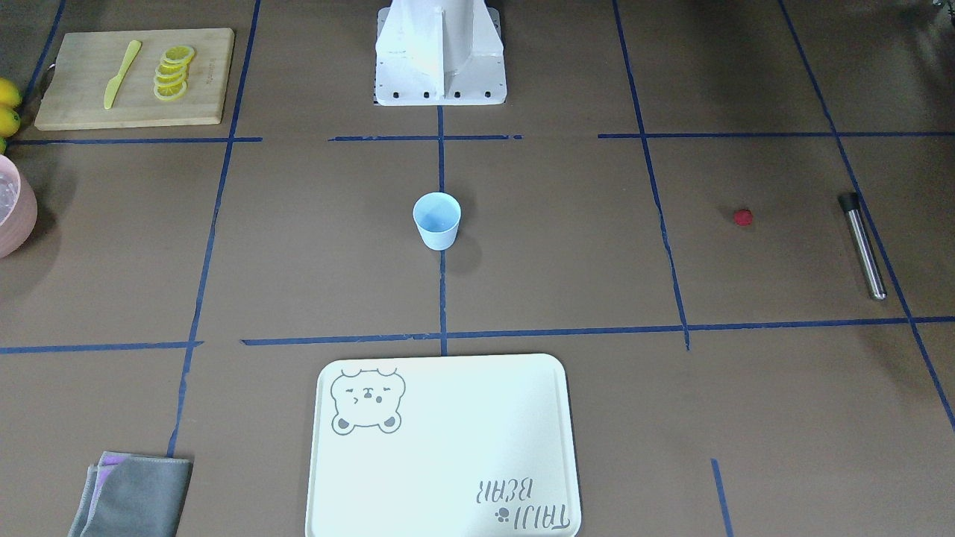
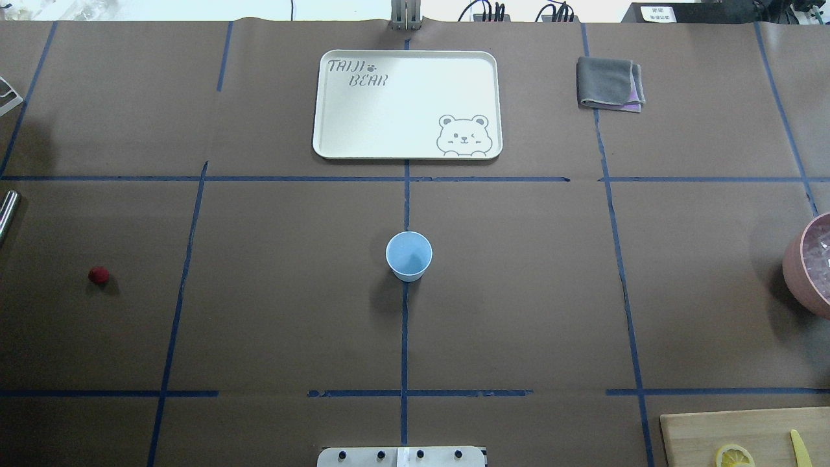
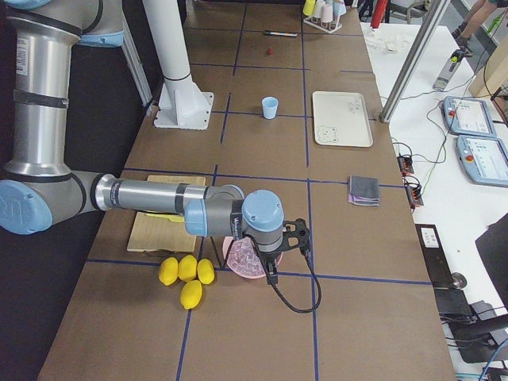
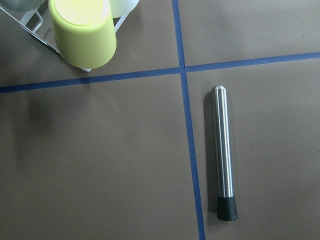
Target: Mash ice and strawberries in cup
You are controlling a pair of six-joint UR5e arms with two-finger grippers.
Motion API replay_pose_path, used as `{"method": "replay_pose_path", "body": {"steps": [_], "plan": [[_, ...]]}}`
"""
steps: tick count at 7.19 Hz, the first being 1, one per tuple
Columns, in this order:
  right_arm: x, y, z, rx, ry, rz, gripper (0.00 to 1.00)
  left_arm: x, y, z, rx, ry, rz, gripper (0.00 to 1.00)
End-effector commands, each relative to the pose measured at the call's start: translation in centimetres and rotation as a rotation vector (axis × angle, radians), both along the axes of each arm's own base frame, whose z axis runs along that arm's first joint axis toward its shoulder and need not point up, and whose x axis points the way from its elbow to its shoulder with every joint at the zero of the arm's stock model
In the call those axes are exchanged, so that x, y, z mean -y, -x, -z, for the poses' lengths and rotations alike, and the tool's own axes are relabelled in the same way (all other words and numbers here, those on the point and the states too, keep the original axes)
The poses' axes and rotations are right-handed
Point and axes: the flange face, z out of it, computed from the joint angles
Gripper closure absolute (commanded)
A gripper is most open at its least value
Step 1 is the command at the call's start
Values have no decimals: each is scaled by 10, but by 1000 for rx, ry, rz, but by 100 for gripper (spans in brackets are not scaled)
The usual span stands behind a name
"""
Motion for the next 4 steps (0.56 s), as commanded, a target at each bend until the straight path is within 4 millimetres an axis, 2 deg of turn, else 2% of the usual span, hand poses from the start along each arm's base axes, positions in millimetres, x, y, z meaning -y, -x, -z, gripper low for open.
{"method": "replay_pose_path", "body": {"steps": [1,3,4], "plan": [[5,-1,0,-18,-2,-2,0,0,0,-1,0,3,1,0],[6,-1,-4,-14,8,-3,0,0,0,-3,-2,8,1,0],[12,-1,5,-12,-10,-4,0,-1,0,-5,-2,9,1,0]]}}
